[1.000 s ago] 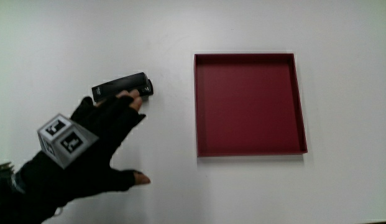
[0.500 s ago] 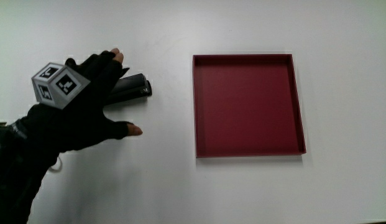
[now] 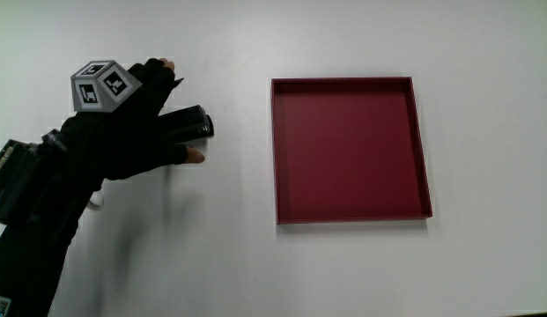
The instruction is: Pick stapper from desk
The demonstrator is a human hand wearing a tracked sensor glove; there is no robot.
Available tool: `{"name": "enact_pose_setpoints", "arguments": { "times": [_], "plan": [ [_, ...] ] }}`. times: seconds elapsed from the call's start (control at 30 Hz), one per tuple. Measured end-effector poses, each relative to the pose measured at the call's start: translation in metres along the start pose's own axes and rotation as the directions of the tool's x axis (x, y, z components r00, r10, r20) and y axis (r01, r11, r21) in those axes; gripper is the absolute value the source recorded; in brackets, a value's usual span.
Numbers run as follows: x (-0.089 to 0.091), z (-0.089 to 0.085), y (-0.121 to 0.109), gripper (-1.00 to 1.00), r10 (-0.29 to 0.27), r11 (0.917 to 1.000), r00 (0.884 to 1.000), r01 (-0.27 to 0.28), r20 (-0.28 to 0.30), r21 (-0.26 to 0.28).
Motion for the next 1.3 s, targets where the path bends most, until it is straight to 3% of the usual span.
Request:
{"name": "enact_pose_setpoints", "arguments": {
  "times": [0.2,0.37,0.5,0.57,0.87,1.13,1.3],
  "plan": [
    [-0.015,-0.008,0.022,0.00,0.056,0.9977,0.998,-0.056,0.001,-0.039],
    [-0.016,-0.013,0.030,0.00,0.089,0.9938,0.996,-0.089,-0.005,-0.066],
    [-0.014,-0.015,0.030,0.00,0.077,0.9958,0.997,-0.078,-0.019,-0.048],
    [-0.014,-0.015,0.031,0.00,0.053,0.9986,0.998,-0.053,-0.043,-0.006],
    [-0.011,-0.012,0.027,0.53,0.036,0.9940,0.996,-0.027,-0.078,0.106],
    [-0.013,-0.012,0.028,1.00,0.014,0.9912,0.998,-0.005,-0.066,0.132],
    [-0.012,-0.012,0.026,1.00,-0.001,0.9872,0.997,0.013,-0.073,0.159]
  ]
}}
